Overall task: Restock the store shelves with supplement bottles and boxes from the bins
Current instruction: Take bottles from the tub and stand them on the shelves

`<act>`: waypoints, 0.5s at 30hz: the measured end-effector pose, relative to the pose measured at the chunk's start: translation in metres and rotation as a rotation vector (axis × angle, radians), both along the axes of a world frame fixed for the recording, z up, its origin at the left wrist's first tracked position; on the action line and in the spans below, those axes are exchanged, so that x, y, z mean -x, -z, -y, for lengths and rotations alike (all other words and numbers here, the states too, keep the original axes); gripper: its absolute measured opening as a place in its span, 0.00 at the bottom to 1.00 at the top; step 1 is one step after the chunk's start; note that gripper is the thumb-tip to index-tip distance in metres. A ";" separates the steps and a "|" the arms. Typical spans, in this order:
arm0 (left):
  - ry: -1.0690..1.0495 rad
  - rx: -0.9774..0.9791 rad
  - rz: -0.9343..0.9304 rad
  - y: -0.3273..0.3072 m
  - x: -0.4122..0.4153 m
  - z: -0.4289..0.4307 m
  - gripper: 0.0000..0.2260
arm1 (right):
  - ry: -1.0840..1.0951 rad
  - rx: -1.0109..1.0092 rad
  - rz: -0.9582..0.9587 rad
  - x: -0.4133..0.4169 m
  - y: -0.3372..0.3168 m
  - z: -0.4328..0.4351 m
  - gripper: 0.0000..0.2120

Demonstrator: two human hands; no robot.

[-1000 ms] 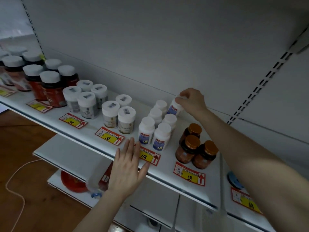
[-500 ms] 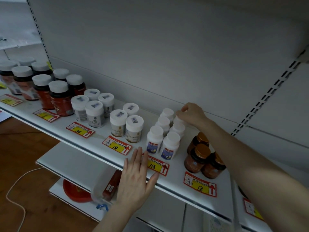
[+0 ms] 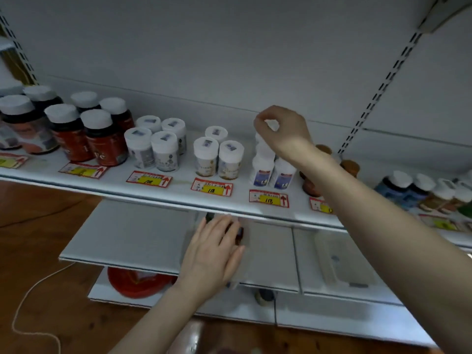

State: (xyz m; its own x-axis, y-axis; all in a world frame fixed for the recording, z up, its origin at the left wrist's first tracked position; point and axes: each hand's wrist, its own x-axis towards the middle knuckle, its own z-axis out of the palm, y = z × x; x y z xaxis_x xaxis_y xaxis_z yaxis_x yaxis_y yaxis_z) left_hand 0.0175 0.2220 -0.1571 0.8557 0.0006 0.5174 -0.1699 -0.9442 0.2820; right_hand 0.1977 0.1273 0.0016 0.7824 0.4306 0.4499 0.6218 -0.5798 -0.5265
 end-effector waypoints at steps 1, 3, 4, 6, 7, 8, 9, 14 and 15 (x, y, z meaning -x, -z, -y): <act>0.001 -0.009 -0.035 0.008 0.010 -0.007 0.23 | -0.011 0.002 0.013 0.019 0.004 -0.003 0.10; -0.003 -0.025 -0.133 0.025 0.032 -0.018 0.23 | -0.050 0.015 0.023 0.053 0.019 -0.005 0.10; -0.002 -0.021 -0.191 0.033 0.042 -0.025 0.24 | -0.065 0.014 0.014 0.067 0.028 -0.004 0.09; 0.004 -0.013 -0.277 0.047 0.056 -0.039 0.26 | -0.086 0.014 0.009 0.090 0.047 -0.001 0.08; 0.000 -0.018 -0.307 0.054 0.060 -0.046 0.27 | -0.103 0.018 0.007 0.098 0.058 0.000 0.07; -0.006 -0.022 -0.333 0.060 0.063 -0.054 0.26 | -0.122 0.026 -0.005 0.104 0.068 0.001 0.07; -0.012 -0.025 -0.342 0.067 0.065 -0.060 0.25 | -0.131 0.036 -0.029 0.109 0.078 0.001 0.07; -0.049 -0.031 -0.429 0.100 0.056 -0.083 0.23 | -0.150 0.121 -0.199 0.120 0.147 -0.003 0.08; -0.056 -0.024 -0.446 0.108 0.051 -0.086 0.22 | -0.138 0.152 -0.254 0.118 0.167 -0.005 0.08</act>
State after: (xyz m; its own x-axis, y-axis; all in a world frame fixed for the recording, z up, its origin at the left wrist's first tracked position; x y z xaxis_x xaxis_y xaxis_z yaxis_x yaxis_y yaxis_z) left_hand -0.0332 0.3082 -0.2651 0.9941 0.0461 0.0987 0.0152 -0.9558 0.2936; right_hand 0.0800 0.1319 -0.1651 0.7909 0.5880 0.1698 0.5598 -0.5829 -0.5889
